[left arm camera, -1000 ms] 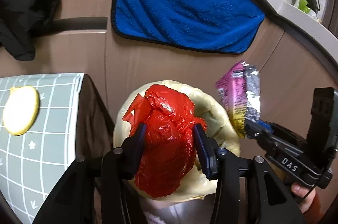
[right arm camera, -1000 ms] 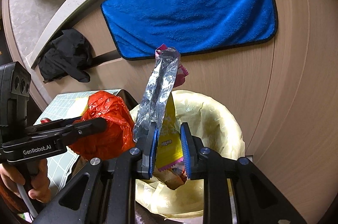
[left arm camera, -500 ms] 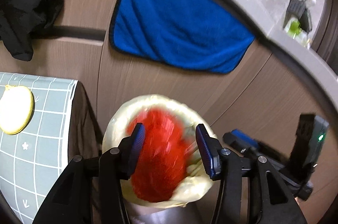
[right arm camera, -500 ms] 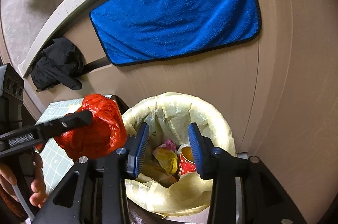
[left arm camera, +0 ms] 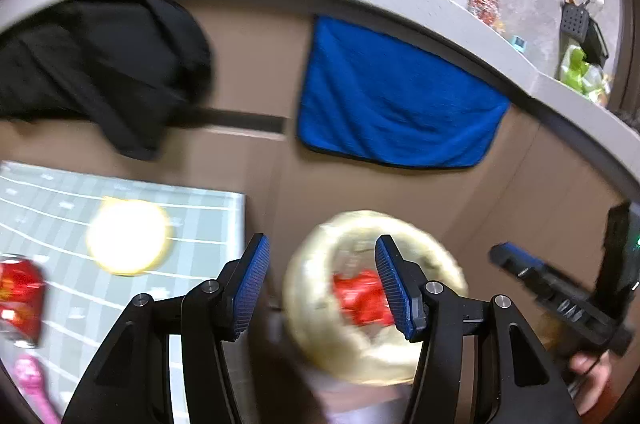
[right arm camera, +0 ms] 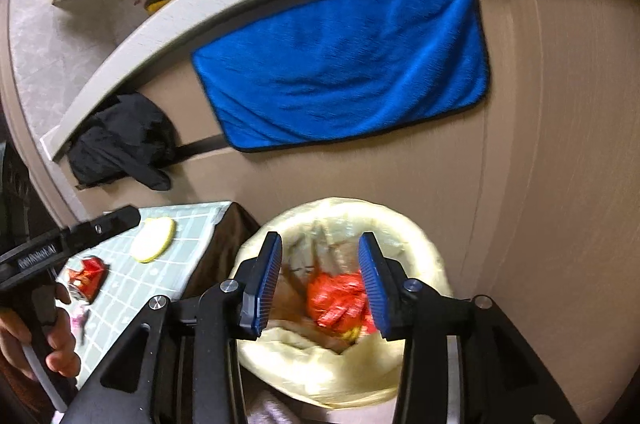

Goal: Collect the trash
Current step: 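Open both tools to drop the bags into the bin, then move both open tools back to the table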

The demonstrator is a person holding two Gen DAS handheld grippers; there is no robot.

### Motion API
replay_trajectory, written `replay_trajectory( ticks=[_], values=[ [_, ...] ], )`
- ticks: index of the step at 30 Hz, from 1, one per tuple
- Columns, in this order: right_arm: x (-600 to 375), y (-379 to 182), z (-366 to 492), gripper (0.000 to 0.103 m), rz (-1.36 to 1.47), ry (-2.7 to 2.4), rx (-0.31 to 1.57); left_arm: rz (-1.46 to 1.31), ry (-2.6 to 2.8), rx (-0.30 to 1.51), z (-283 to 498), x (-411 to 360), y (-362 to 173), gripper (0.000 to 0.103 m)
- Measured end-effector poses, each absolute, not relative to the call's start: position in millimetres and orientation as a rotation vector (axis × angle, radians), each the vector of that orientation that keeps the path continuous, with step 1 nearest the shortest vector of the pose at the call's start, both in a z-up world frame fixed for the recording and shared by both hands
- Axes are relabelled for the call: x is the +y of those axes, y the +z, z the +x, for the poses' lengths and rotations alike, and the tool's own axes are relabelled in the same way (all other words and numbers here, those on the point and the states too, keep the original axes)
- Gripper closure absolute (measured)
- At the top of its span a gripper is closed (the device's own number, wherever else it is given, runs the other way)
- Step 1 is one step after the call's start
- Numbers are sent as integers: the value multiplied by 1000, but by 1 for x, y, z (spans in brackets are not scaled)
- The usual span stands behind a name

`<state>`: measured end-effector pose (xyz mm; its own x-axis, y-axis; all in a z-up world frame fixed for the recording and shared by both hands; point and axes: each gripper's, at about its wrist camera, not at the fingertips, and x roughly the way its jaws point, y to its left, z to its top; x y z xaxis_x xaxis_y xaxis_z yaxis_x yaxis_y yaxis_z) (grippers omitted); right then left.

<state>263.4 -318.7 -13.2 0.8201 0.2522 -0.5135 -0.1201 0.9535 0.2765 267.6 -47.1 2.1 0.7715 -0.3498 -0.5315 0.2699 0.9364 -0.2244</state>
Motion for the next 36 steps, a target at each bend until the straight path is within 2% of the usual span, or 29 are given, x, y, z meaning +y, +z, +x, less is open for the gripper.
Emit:
replay_trajectory(
  ticks=[10,19,30,36],
  values=[
    [-206,11,255,65,131,454,548,-124,-155,601,213,59,6,47],
    [-110,-6,253,65,46,587,605,-175,-29,632,186,142,-13,47],
    [-67,-27,254,65,-10,610,655,-385,92,662,158,235,-53,47],
    [-57,-36,261,65,-6,629,677,-432,69,730,160,239,-81,47]
  ],
)
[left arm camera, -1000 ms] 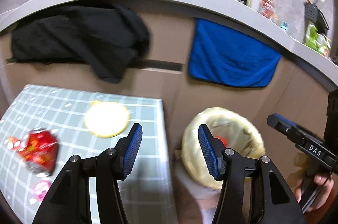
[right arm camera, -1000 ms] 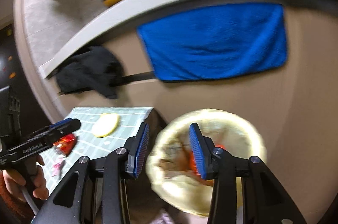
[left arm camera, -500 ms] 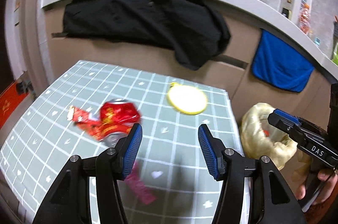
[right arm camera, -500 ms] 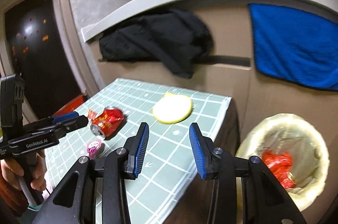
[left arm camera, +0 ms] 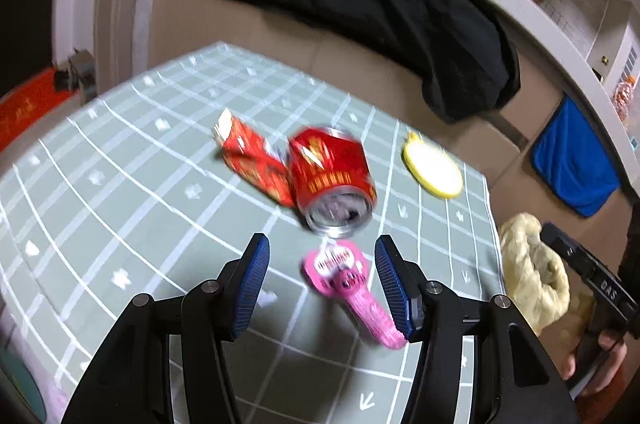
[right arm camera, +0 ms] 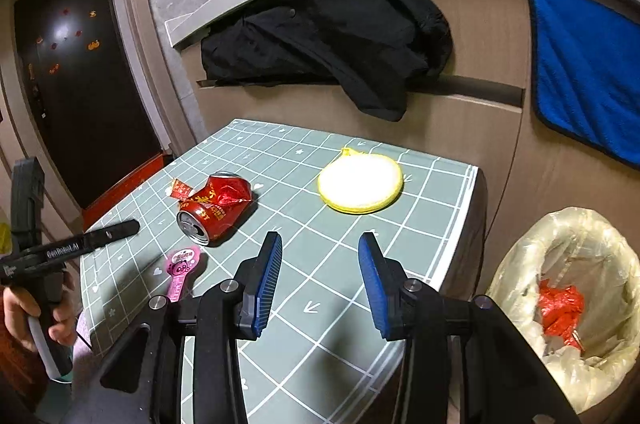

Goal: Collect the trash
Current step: 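Move both open tools back to the table, then close the right tool on the pink panda snack pack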

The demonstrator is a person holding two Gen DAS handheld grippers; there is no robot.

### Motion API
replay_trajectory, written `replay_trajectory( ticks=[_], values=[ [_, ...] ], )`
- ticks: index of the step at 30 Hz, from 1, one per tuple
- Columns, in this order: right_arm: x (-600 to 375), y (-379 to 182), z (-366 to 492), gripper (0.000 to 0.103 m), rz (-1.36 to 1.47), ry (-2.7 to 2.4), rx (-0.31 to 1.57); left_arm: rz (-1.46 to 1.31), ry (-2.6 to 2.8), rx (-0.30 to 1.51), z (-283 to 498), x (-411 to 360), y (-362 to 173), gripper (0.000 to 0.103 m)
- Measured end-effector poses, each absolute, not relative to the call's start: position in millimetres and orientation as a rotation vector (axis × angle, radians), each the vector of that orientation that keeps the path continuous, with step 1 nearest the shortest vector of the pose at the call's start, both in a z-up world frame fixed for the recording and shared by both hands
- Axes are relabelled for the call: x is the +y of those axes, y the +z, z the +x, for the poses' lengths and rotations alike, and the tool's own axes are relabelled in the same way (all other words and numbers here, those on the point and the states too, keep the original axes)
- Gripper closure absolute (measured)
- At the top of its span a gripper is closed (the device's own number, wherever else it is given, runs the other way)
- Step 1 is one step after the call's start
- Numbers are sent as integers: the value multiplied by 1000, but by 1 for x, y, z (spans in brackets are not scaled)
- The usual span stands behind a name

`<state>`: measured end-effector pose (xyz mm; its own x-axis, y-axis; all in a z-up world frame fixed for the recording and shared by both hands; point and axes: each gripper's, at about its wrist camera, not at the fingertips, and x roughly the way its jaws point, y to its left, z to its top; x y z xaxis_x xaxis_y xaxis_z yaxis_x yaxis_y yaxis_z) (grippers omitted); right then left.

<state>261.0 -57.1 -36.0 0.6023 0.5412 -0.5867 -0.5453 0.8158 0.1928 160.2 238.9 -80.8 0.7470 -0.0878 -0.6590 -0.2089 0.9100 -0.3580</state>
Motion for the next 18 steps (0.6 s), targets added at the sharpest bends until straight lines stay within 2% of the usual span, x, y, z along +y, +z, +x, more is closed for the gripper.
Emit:
replay_trajectory(
  ticks=[7,18],
  values=[
    [-54,-44,263,65,-11,635,698,-388,80,813,187,224,-103,48],
    [21,-64,250,65,-117,891,849,-438,172,655,185,285,-65,48]
  ],
)
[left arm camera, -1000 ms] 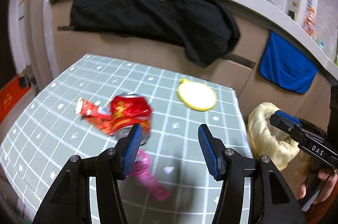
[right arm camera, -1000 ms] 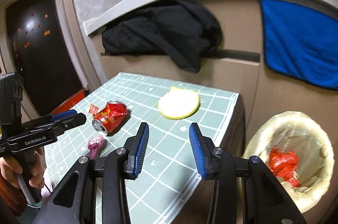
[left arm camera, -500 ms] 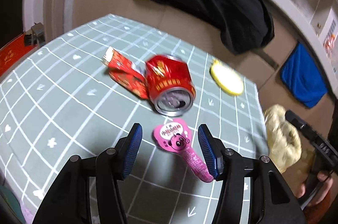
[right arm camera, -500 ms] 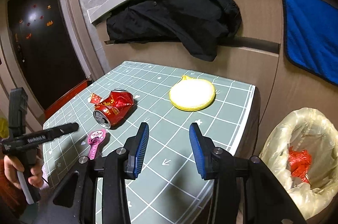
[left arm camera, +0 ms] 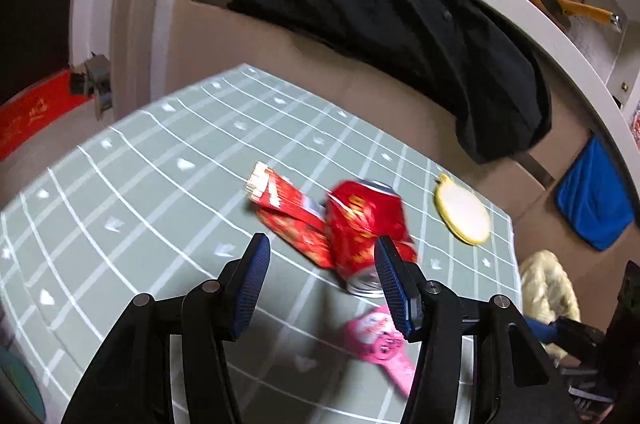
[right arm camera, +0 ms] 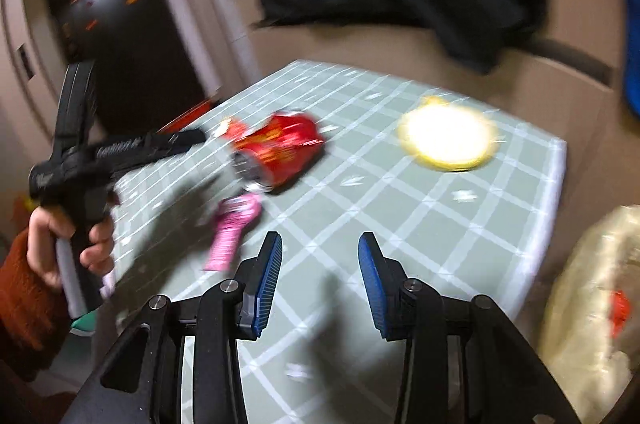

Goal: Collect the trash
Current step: 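Close the right tool on the pink panda snack pack, then hold the pink pack in the right tool while the left tool grasps the red wrapper strip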

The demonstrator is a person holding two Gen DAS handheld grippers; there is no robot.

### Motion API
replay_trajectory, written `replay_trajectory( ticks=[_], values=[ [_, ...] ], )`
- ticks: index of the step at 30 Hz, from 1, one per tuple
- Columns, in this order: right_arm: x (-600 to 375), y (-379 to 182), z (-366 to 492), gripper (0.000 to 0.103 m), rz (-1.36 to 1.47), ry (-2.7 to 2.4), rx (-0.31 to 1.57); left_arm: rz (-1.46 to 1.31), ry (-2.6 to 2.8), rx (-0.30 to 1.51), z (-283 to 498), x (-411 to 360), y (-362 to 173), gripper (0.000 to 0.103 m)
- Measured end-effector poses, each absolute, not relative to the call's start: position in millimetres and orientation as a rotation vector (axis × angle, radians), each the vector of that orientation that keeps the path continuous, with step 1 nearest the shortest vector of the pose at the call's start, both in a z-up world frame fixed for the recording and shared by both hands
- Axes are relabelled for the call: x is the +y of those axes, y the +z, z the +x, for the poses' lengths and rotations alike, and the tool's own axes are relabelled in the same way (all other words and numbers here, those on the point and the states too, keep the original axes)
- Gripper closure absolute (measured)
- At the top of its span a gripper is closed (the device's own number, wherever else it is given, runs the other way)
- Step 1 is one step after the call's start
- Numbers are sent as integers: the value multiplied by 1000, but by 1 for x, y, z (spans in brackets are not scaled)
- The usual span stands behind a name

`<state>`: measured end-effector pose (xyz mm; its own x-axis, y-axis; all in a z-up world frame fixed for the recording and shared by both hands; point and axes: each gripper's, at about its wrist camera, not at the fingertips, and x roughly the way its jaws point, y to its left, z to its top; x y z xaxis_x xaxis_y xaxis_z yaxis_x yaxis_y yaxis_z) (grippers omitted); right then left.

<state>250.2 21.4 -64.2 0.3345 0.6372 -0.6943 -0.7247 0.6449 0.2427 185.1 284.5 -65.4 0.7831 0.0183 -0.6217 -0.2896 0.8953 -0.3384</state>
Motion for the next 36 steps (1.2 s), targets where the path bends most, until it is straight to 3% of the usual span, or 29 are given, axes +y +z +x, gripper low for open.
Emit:
replay_trajectory(
  ticks=[9,16,18,31,35,36],
  values=[
    [118,-97,239,65,-377,968,876,-504,170,631,168,318,-71,48],
    [134,-115,251,69,-418,945,906,-498,131,628,173,318,-73,48],
    [127,-113,256,85,-380,943,917,-503,118,632,179,317,-74,48],
    [18,-91,276,85,-193,767,880,-713,262,728,253,349,-120,49],
    [-10,-89,280,85,-150,734,875,-685,252,751,263,339,-125,52],
    [-14,-89,278,85,-144,728,873,-668,251,758,266,335,-124,57]
  ],
)
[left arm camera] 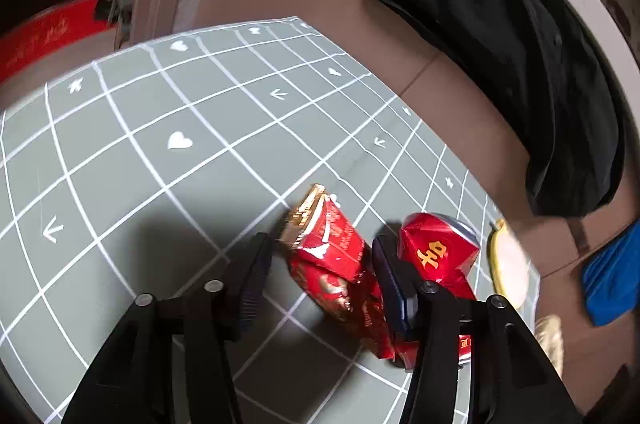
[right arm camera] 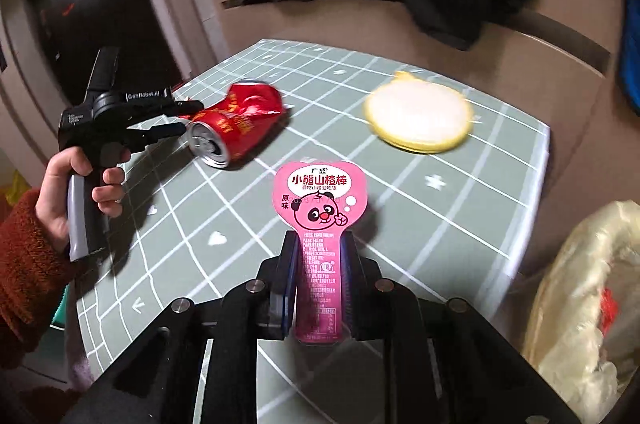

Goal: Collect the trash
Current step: 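Hold the pink pack in the right tool while the left tool grasps the red wrapper strip, then carry the pink pack and red wrapper up over the yellow-lined bin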

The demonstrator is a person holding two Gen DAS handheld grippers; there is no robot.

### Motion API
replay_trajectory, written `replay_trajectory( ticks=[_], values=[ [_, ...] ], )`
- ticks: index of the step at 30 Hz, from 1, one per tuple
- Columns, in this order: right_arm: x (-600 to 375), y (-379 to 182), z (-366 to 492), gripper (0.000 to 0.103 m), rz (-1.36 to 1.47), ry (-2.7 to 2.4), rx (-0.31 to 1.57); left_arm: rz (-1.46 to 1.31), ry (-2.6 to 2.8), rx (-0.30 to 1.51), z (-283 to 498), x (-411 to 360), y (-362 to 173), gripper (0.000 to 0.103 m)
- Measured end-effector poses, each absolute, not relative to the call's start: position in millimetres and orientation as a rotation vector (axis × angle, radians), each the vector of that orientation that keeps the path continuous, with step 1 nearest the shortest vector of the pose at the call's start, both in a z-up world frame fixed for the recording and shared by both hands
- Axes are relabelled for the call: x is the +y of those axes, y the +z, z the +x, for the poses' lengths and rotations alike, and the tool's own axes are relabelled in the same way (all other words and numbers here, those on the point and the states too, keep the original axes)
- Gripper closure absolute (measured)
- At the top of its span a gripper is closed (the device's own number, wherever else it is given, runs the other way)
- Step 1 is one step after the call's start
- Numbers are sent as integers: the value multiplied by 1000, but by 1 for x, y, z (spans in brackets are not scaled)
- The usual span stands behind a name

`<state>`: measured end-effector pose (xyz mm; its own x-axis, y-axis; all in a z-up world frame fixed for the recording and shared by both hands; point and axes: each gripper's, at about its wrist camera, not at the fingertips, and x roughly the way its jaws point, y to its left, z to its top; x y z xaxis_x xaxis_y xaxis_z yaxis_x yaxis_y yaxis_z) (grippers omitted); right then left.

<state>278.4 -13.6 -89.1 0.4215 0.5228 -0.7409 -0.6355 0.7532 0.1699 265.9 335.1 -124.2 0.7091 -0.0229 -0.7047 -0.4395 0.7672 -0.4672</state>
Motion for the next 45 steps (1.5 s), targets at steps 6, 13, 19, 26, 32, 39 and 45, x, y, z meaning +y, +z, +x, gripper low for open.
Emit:
replay_trajectory(
  ticks=[6,13,19,26,32,39,45],
  values=[
    [-29,-86,276,85,-115,714,846,-604,224,755,266,317,-113,86],
    [-37,-70,272,85,-108,690,775,-470,222,612,237,294,-59,93],
    [-46,-49,270,85,-90,685,706,-370,165,506,214,254,-9,94],
    [-74,-19,264,85,-78,633,612,-237,70,435,202,182,26,94],
    [-120,6,256,85,-48,555,539,-181,-46,434,206,113,39,94],
    [-185,18,247,85,-5,452,500,-114,-176,443,214,29,40,94],
    [-232,23,236,85,11,359,469,-76,-268,450,218,-28,40,94]
  ],
)
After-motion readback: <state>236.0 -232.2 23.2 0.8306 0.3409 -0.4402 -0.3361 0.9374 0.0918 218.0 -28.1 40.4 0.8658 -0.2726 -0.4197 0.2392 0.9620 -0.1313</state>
